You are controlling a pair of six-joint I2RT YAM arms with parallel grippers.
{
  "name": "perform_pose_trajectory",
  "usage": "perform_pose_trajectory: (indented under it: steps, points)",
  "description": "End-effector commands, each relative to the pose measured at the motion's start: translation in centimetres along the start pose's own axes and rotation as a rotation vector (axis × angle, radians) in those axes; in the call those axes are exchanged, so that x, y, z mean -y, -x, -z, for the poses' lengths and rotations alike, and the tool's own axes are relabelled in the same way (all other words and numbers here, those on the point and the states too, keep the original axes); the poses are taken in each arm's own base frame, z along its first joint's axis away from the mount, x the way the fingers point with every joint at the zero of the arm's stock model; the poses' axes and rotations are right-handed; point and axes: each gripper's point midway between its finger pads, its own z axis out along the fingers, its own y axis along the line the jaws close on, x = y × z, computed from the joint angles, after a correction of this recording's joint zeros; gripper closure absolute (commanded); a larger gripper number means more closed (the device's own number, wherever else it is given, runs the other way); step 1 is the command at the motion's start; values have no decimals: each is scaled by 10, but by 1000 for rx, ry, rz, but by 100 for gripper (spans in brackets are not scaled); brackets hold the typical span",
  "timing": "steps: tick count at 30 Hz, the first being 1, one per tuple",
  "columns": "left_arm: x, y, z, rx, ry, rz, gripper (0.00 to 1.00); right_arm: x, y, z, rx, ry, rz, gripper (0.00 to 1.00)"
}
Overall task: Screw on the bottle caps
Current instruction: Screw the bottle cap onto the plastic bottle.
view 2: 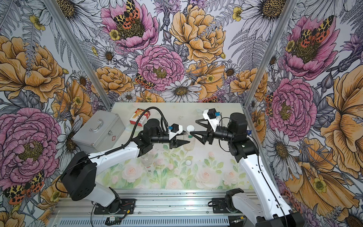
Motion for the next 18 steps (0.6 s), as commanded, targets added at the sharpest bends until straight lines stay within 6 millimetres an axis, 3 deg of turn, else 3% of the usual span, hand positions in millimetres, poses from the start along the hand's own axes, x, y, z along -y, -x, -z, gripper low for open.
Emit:
perform_pose_trajectory:
  steps: [1,7,18]
  points:
    - [9,4,6,6,-28,-32,64,-9,10,1,12,57,86,22]
    - [18,8,8,22,-69,-70,64,3,3,-7,-40,54,121,23]
    - [19,10,8,24,-81,-77,64,-1,-2,-22,-61,117,139,29]
